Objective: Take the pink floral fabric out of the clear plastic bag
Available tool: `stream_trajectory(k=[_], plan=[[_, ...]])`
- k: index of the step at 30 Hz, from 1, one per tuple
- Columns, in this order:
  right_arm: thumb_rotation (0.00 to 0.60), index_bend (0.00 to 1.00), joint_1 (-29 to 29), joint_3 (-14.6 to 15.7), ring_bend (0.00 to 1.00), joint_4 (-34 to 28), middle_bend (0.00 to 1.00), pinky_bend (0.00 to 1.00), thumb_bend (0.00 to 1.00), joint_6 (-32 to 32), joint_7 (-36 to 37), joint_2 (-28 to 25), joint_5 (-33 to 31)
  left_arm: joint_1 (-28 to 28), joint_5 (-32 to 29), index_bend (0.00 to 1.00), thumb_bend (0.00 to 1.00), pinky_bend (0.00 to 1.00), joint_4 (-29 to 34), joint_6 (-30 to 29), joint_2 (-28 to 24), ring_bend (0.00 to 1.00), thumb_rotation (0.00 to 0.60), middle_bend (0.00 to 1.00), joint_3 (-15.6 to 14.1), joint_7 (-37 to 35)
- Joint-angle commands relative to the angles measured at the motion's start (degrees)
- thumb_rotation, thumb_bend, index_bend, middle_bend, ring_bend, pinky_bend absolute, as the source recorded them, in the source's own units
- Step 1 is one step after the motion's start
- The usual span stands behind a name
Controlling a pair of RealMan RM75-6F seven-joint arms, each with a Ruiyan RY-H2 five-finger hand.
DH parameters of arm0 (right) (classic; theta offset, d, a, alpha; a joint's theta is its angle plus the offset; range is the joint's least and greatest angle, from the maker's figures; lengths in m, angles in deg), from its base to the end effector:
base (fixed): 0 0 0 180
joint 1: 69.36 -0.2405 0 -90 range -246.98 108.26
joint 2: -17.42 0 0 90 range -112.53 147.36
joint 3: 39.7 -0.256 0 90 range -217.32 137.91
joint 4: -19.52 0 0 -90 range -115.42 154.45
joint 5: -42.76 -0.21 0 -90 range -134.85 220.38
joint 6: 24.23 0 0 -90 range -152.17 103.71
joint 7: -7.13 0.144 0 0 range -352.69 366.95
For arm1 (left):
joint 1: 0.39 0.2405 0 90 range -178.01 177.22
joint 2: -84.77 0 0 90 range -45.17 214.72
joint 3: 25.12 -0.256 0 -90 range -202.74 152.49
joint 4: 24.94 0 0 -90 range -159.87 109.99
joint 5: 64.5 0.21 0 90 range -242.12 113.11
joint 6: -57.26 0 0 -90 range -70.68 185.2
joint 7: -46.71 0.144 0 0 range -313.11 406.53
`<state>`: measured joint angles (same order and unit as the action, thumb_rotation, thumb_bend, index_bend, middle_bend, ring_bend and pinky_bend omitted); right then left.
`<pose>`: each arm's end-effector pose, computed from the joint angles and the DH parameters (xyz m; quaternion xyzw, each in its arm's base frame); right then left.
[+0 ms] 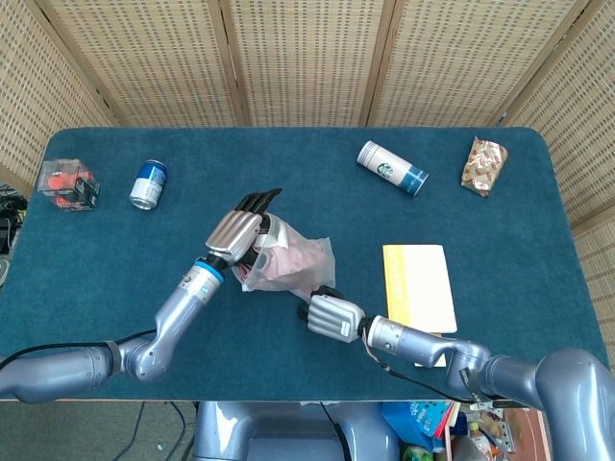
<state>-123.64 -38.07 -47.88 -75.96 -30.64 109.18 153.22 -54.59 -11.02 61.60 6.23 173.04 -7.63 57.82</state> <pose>-0.1107 -0.3211 -0.0639 0.8860 0.2523 0.2570 0.2922 -0.0619 0.3846 -0.0044 -0.6988 -0.4430 -0.4498 0.3364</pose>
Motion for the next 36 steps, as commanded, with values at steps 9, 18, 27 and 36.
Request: stream_trajectory(k=[9,18,27,36], plan=[[0.6,0.29,-1.2,-1.0,0.69,2.3,0.71,0.93,0.06,3.0,-2.8,2.7,-2.1,-0.3,-0.5,0.73,0.43,0.0,-0.1,0.4,0.0,0.0,0.6,0.0,-0.1,-0.5],[0.6,0.34,-2.4,-0.8,0.69,3.7,0.71,0.93,0.21,5.1,-2.9,3.9,-3.3,-0.2,-0.2,0.73,0.43,0.0,0.0,0.7,-0.6,0.0,0.6,0.0,-0.1,-1.2],[0.6,0.52,-3.7,-0.5,0.69,5.6,0.71,0.93,0.62,6.7,-1.4,5.4,-4.3,-0.1,-0.4,0.73,0.43,0.0,0.0,1.2,-1.1,0.0,0.6,0.0,-0.3,-2.0],[0.6,0.78,-4.5,0.2,0.74,5.8,0.78,1.0,1.0,6.8,1.4,5.4,-4.9,0.2,1.0,0.73,0.43,0.0,-0.6,1.1,-1.2,0.0,0.6,0.0,-0.4,-3.5]])
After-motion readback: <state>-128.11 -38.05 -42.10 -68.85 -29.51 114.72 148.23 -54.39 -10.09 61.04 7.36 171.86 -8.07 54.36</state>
